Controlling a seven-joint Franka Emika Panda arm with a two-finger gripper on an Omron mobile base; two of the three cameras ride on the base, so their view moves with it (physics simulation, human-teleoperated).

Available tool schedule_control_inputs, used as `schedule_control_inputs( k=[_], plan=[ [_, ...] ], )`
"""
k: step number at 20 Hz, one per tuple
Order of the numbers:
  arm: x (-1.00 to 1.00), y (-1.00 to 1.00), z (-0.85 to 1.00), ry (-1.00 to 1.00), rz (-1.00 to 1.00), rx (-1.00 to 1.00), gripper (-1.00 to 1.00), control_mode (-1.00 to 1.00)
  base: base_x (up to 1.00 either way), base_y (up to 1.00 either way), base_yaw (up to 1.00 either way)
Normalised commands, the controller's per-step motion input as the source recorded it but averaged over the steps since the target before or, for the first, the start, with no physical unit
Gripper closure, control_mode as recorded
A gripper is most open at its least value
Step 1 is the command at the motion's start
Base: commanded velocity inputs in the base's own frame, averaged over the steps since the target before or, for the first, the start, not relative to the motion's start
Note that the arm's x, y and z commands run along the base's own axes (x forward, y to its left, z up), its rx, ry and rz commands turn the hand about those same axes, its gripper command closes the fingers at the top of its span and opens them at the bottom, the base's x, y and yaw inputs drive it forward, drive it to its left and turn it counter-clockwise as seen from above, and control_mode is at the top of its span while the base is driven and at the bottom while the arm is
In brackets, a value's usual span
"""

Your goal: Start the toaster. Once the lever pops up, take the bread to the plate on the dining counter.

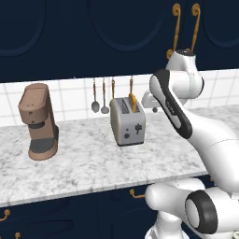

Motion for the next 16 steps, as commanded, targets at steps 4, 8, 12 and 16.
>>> schedule_control_inputs(
  k=[4,8,12,16],
  plan=[
    [0.01,0.0,0.0,0.0,0.0,0.0,-1.0,-1.0,0.0,0.0,0.0],
    [0.0,0.0,-0.19,0.0,0.0,0.0,-1.0,-1.0,0.0,0.0,0.0],
    [0.0,0.0,-0.51,-0.01,0.0,0.0,-1.0,-1.0,0.0,0.0,0.0],
    [-0.04,0.0,-0.52,-0.07,0.0,0.0,-1.0,-1.0,0.0,0.0,0.0]
  ],
)
